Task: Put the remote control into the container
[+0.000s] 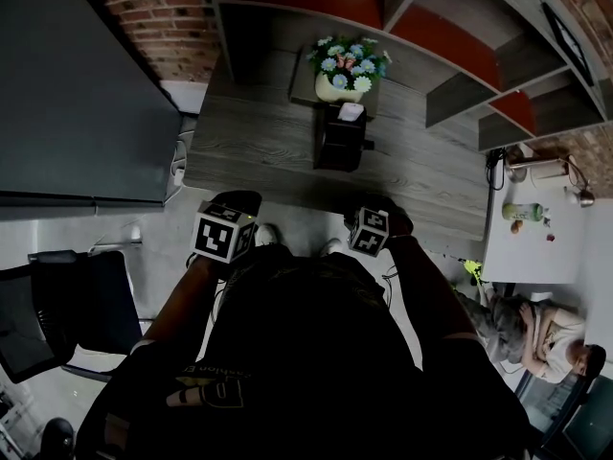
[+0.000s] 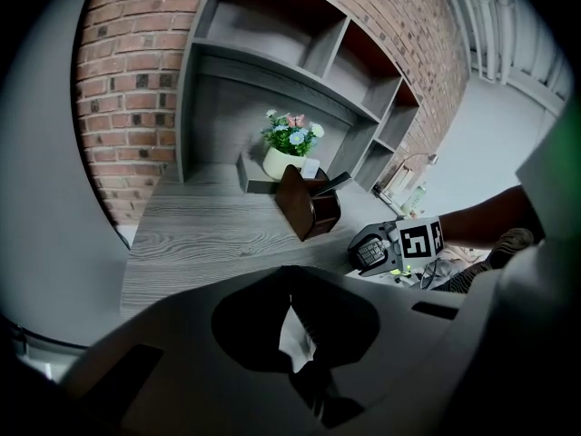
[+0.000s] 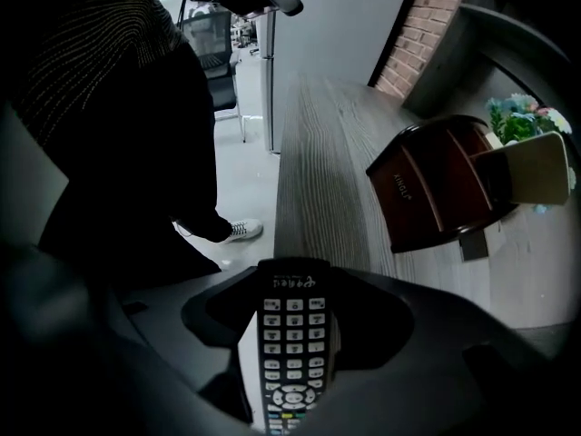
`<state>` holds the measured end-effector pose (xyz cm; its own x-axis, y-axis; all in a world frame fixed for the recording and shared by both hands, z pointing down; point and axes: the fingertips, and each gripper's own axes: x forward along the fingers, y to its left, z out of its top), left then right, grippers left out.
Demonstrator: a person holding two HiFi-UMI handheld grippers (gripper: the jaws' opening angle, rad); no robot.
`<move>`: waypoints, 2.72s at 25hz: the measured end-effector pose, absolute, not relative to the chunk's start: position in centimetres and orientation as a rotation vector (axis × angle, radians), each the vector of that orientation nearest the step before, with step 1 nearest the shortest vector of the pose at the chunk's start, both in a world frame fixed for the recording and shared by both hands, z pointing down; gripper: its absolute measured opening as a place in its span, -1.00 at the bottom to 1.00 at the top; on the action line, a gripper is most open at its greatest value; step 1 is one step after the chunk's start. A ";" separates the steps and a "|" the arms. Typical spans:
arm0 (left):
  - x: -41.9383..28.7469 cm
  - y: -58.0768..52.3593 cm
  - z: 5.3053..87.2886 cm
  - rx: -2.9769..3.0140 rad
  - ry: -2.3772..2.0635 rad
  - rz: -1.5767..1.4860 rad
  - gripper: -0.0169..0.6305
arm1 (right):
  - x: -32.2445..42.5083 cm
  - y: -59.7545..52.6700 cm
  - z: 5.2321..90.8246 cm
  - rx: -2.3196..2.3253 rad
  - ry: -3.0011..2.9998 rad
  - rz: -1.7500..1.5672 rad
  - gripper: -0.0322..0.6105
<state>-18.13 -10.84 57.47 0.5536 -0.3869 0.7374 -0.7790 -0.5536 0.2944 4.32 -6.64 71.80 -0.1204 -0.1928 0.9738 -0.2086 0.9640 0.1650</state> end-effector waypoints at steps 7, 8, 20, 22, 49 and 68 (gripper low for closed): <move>-17.1 -11.3 57.3 2.192 -0.914 0.818 -0.93 | 4.4 -7.3 69.4 0.454 -1.781 0.048 -0.12; -16.9 -11.4 57.3 2.197 -0.911 0.820 -0.93 | 4.5 -7.6 68.6 0.486 -1.797 0.058 -0.12; -14.0 -12.4 56.0 2.263 -0.845 0.813 -0.93 | 7.7 -13.8 55.3 1.402 -2.162 0.629 -0.15; -13.6 -12.5 55.6 2.271 -0.840 0.804 -0.93 | 8.7 -14.6 53.5 1.563 -2.217 0.773 -0.16; -19.2 -12.0 56.7 2.196 -0.957 0.808 -0.93 | 6.4 -21.9 47.8 2.020 -2.332 0.702 -0.17; -20.9 -13.5 56.7 2.186 -0.959 0.806 -0.93 | 5.3 -23.6 51.2 1.973 -2.258 0.640 -0.17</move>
<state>-20.87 -13.46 56.74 0.5518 -0.4123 0.7250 -0.7850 -0.5502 0.2846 5.27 -23.61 51.19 -0.1700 -0.9306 0.3242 -0.9622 0.0857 -0.2585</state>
